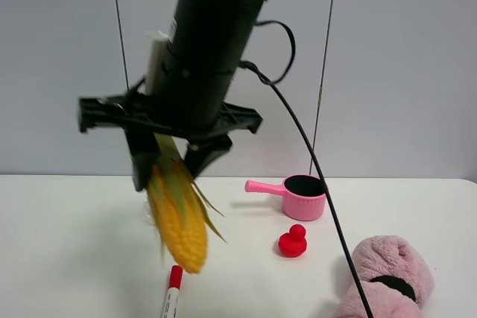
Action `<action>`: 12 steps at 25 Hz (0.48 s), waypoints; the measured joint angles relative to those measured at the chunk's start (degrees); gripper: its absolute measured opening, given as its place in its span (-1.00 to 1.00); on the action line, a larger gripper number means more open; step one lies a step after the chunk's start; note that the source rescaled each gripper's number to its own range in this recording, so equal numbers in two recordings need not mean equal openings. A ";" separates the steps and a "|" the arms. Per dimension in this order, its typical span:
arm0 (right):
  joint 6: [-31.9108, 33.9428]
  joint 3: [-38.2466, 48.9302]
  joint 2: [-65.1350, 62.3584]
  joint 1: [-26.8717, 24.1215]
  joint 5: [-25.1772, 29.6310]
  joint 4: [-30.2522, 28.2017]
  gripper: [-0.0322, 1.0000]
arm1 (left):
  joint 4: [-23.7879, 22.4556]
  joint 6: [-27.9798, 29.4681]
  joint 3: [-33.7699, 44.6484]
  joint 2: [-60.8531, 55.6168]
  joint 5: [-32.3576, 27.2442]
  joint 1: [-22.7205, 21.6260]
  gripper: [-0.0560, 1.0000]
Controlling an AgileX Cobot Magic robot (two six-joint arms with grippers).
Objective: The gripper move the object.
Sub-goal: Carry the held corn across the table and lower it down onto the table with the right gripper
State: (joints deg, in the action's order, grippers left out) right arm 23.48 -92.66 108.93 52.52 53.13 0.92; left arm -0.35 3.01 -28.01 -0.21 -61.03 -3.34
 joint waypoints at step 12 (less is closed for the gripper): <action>18.33 -12.44 17.84 4.21 -3.02 4.92 -0.94 | 0.00 0.00 0.00 0.00 0.00 0.00 1.00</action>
State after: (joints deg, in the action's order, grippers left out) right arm 41.81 -105.10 126.77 56.73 50.12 5.84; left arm -0.35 3.01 -28.01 -0.21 -61.03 -3.34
